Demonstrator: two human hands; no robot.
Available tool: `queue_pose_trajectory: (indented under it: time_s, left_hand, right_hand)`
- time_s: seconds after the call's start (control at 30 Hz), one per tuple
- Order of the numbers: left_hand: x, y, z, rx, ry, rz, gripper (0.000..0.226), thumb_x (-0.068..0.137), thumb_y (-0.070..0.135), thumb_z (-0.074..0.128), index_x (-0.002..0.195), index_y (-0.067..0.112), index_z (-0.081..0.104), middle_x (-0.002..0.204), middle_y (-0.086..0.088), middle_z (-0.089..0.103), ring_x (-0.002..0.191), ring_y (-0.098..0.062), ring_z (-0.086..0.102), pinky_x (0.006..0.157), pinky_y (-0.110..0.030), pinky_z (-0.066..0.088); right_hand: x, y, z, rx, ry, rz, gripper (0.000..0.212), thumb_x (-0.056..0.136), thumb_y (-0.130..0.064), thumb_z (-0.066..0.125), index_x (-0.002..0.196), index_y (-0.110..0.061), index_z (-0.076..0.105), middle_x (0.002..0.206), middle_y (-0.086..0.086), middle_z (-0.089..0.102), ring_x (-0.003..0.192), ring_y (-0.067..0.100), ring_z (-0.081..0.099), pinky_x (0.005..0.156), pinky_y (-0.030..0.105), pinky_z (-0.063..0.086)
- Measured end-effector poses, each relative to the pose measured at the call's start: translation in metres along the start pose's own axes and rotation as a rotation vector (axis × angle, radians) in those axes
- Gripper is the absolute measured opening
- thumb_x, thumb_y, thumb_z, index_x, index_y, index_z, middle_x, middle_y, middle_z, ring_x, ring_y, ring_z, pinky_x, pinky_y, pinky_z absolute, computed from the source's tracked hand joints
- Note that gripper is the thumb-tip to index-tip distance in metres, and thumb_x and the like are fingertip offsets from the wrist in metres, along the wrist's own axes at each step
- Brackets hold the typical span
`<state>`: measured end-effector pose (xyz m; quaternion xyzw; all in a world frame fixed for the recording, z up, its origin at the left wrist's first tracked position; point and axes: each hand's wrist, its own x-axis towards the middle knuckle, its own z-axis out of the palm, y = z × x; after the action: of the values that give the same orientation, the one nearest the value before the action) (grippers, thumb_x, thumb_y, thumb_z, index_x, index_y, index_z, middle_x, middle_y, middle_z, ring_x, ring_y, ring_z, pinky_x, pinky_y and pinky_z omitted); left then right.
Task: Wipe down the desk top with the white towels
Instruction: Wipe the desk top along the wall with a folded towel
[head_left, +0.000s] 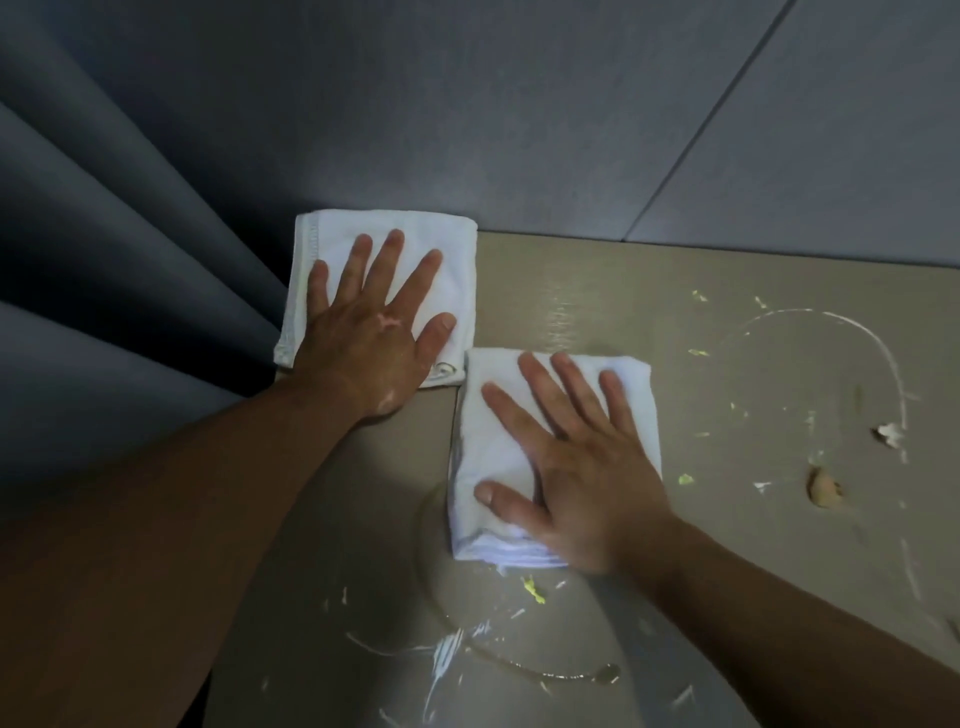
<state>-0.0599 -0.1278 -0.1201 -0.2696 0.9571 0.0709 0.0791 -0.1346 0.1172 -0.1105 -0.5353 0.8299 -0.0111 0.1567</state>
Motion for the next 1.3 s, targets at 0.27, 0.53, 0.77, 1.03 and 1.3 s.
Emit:
queue_pose_trajectory:
  time_s: [0.27, 0.53, 0.77, 1.03, 1.3]
  left_hand:
    - [-0.001, -0.002, -0.001, 0.009, -0.014, 0.003, 0.077, 0.093, 0.072, 0.002, 0.163, 0.041, -0.01, 0.174, 0.004, -0.018, 0.162, -0.026, -0.015, 0.127, -0.052, -0.011]
    - [0.003, -0.003, -0.014, -0.057, -0.103, 0.0, 0.066, 0.106, 0.065, 0.016, 0.164, 0.043, -0.005, 0.174, 0.006, -0.02, 0.16, -0.022, -0.02, 0.128, -0.052, -0.012]
    - [-0.018, -0.02, -0.028, -0.35, 0.05, 0.041, 0.055, 0.112, 0.045, 0.031, 0.164, 0.031, 0.024, 0.176, 0.0, 0.013, 0.163, -0.023, 0.001, 0.131, -0.05, 0.0]
    - [-0.147, -0.037, 0.019, -0.53, 0.233, -0.236, 0.067, 0.101, 0.052, 0.028, 0.156, 0.016, 0.043, 0.167, -0.009, 0.034, 0.156, -0.032, 0.026, 0.126, -0.058, 0.023]
    - [-0.234, -0.047, 0.059, -0.841, 0.088, -0.54, 0.075, 0.095, 0.058, 0.03, 0.163, 0.026, 0.029, 0.166, -0.007, 0.036, 0.149, -0.028, 0.04, 0.123, -0.037, 0.03]
  right_hand:
    - [0.104, 0.053, -0.027, -0.027, 0.113, 0.288, 0.083, 0.092, -0.083, 0.012, 0.162, -0.04, 0.004, 0.173, -0.001, -0.002, 0.159, 0.026, -0.005, 0.125, 0.058, -0.001]
    - [0.039, -0.003, 0.001, -0.007, 0.138, 0.305, 0.076, 0.097, -0.076, 0.012, 0.163, -0.037, 0.009, 0.173, 0.003, 0.002, 0.159, 0.031, -0.004, 0.125, 0.06, 0.0]
    - [-0.061, -0.058, 0.035, 0.008, 0.119, 0.032, 0.068, 0.1, -0.066, 0.033, 0.159, -0.034, 0.033, 0.171, 0.004, 0.019, 0.158, 0.032, 0.011, 0.122, 0.065, 0.011]
    - [-0.046, -0.052, 0.025, -0.024, 0.041, -0.003, 0.085, 0.087, -0.078, 0.04, 0.16, -0.037, 0.026, 0.17, 0.002, 0.021, 0.157, 0.029, 0.016, 0.124, 0.062, 0.007]
    - [-0.012, -0.07, 0.015, -0.013, 0.074, 0.166, 0.082, 0.092, -0.083, 0.015, 0.161, -0.04, 0.018, 0.172, -0.002, 0.012, 0.158, 0.026, 0.006, 0.125, 0.059, 0.002]
